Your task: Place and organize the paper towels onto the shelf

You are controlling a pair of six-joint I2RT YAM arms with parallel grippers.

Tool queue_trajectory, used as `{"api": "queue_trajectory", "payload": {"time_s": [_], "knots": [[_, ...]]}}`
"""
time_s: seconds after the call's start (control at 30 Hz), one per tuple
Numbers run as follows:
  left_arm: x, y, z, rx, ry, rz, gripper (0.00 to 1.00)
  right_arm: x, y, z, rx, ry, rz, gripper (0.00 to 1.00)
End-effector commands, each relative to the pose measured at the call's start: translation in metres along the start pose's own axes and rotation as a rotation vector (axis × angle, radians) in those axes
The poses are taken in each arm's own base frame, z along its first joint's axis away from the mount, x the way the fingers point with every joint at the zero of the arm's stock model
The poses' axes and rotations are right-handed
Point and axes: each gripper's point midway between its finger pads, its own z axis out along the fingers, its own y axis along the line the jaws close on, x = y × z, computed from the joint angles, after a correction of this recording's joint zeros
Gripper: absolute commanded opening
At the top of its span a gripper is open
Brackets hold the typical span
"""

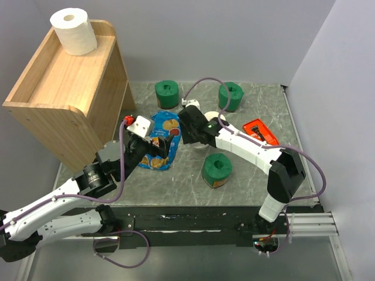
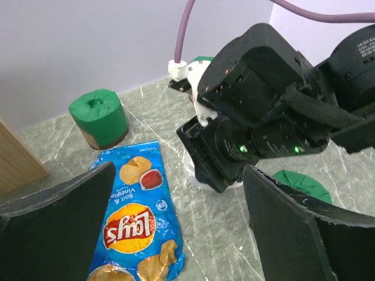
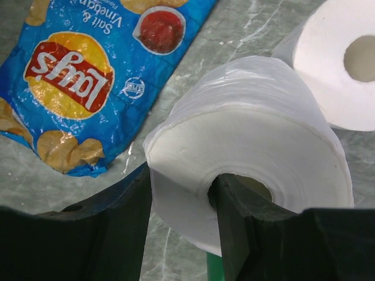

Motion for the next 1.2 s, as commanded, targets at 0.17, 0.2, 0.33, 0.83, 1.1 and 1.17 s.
{"api": "queue_trajectory", "payload": {"time_s": [0.17, 0.2, 0.33, 0.83, 1.1, 1.17], "knots": [[-0.010, 0.001, 0.001, -0.014, -0.041, -0.014, 0.96, 0.000, 0.031, -0.013, -0.028, -0.023, -0.013, 0.43], [-0.010, 0.002, 0.001, -0.016, -0.040, -0.013, 0.96, 0.000, 0.034, -0.014, -0.035, -0.026, -0.018, 0.43], [-0.010, 0.000, 0.001, -0.010, -0.038, -0.012, 0.96, 0.010, 0.044, -0.010, -0.065, -0.001, -0.014, 0.43], [0.001, -0.003, 0.012, -0.028, 0.024, 0.000, 0.97, 0.023, 0.043, -0.015, -0.095, 0.025, -0.015, 0.67], [0.003, -0.009, 0.032, -0.074, 0.147, 0.006, 0.97, 0.006, -0.025, -0.068, -0.014, -0.083, 0.076, 0.68], [0.026, -0.014, 0.042, -0.088, 0.240, 0.041, 0.98, 0.017, -0.048, -0.073, 0.035, -0.084, 0.100, 0.68]]}}
